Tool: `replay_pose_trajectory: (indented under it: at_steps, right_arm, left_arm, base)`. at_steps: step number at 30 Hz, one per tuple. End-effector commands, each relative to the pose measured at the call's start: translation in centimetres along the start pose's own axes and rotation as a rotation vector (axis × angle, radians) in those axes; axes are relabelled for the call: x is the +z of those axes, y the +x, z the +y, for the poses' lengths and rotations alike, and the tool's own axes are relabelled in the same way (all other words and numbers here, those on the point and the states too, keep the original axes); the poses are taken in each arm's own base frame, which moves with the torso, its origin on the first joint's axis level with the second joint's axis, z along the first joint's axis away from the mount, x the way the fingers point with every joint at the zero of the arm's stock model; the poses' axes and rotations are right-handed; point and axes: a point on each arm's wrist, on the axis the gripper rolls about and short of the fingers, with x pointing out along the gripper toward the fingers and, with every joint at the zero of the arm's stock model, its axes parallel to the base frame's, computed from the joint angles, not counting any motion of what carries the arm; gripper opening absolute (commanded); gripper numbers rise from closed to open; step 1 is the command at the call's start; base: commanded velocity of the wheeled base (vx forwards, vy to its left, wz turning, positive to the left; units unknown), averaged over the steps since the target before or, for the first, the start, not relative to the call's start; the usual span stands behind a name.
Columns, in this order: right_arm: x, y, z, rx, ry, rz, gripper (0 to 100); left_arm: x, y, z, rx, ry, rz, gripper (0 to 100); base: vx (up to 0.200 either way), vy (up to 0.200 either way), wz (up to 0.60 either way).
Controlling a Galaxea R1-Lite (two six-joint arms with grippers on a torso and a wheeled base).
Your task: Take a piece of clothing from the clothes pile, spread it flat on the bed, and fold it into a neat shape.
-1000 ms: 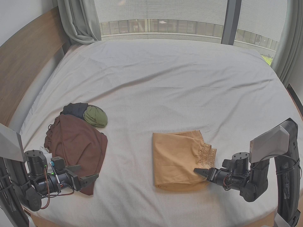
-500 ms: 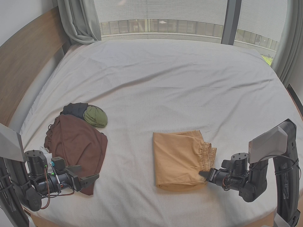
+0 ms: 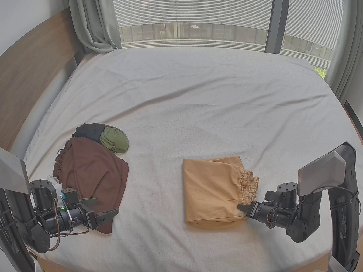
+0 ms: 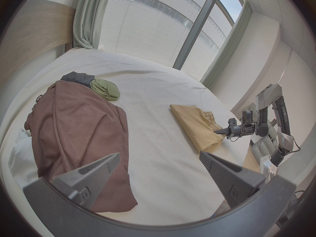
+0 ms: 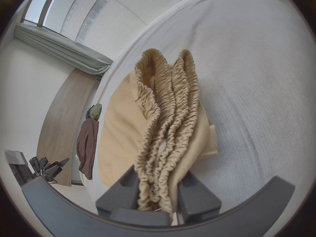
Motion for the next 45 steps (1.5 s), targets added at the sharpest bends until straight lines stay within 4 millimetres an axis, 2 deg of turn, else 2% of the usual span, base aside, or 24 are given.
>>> replay_pose_trajectory:
  at_steps: [1, 7, 20, 25, 31, 45]
  right_arm:
    - [1.0, -0.9, 1.9, 0.059, -0.025, -0.035, 0]
    - [2.6, -3.2, 4.8, 0.176, -0.057, -0.071, 0]
    - [4.0, -4.8, 7.6, 0.334, -0.106, -0.082, 0]
    - [5.3, -5.3, 8.9, 0.399, -0.136, -0.127, 0]
    - [6.7, -4.8, 10.7, 0.48, -0.17, -0.172, 0]
    - [9.7, -3.6, 13.0, 0.556, -0.191, -0.255, 0]
  left_arm:
    - [-0.3, -0.2, -0.2, -0.002, -0.007, 0.013, 100]
    - [-0.1, -0.4, -0.1, 0.003, -0.004, 0.002, 100]
    - [-0.1, -0.4, -0.2, -0.011, -0.006, 0.006, 100]
    - [-0.2, -0.3, -0.2, -0.013, -0.006, 0.008, 100]
    - [-0.1, -0.3, -0.2, -0.013, -0.003, 0.007, 100]
    - [-0.2, -0.3, -0.3, -0.016, -0.007, 0.013, 100]
  base:
    - [0.0, 0.0, 0.0]
    - [0.0, 0.0, 0.0]
    - [0.0, 0.0, 0.0]
    - [0.0, 0.0, 0.0]
    - [0.0, 0.0, 0.0]
    - [0.0, 0.0, 0.0]
